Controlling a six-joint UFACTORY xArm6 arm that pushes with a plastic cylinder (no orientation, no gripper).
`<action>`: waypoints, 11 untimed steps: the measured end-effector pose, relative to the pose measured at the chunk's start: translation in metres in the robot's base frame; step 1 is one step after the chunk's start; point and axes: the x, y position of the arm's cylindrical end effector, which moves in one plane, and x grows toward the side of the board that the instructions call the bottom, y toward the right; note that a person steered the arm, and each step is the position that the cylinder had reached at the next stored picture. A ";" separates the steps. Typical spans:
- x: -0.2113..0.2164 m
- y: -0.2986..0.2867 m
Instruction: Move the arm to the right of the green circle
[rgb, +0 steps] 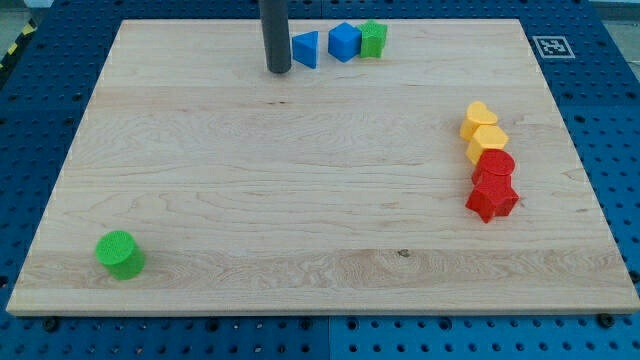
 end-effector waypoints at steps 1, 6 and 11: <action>0.000 0.031; 0.054 0.029; 0.109 0.029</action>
